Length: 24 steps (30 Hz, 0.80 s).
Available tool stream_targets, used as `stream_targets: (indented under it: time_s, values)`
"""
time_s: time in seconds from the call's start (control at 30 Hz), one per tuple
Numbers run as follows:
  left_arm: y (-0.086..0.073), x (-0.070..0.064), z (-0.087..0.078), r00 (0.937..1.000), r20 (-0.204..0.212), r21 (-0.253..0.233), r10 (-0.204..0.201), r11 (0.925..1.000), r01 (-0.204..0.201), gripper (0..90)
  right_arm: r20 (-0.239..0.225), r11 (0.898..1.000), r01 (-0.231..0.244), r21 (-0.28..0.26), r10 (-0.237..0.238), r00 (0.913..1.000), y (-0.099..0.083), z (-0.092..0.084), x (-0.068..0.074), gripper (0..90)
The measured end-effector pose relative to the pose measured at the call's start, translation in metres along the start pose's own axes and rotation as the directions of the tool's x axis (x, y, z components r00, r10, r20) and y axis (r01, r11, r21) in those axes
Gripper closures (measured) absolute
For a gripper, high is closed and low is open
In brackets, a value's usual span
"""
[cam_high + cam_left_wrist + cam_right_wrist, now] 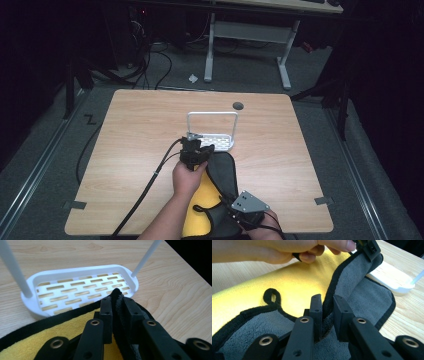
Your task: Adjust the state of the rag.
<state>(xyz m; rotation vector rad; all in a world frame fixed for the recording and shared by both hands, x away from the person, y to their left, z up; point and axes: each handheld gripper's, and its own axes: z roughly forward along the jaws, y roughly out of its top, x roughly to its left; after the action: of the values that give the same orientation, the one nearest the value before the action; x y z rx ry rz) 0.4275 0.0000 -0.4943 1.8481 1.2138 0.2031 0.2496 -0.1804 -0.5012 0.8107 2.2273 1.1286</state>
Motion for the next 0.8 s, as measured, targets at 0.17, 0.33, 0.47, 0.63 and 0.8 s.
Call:
stream_targets:
  time_s: [0.17, 0.33, 0.47, 0.63, 0.8]
  values:
    - [0.004, -0.005, 0.0, 0.9998, 0.018, -0.015, 0.003, 0.9999, -0.003, 78.3, 0.018, 1.0, 0.011, -0.025, -0.01, 0.9998, 0.001, -0.01, 0.001, 79.2]
    - [0.003, -0.012, 0.006, 0.9982, 0.06, -0.01, 0.007, 0.9999, -0.007, 72.7, 0.025, 1.0, -0.016, -0.01, 0.017, 0.9996, -0.009, -0.015, -0.006, 68.3]
    - [0.002, -0.02, 0.014, 0.9906, 0.137, 0.006, 0.004, 1.0, -0.005, 57.0, 0.054, 0.997, -0.055, -0.058, 0.058, 0.9969, -0.008, -0.023, -0.016, 66.7]
    - [0.001, -0.025, 0.01, 0.9867, 0.161, -0.011, 0.024, 0.9997, -0.022, 50.7, 0.071, 0.996, -0.077, -0.037, 0.079, 0.9943, -0.013, -0.02, -0.025, 67.6]
    - [0.001, -0.02, -0.003, 0.9875, 0.15, -0.026, 0.046, 0.9987, -0.043, 50.4, 0.07, 0.996, -0.086, -0.016, 0.087, 0.9937, -0.016, -0.016, -0.029, 68.7]
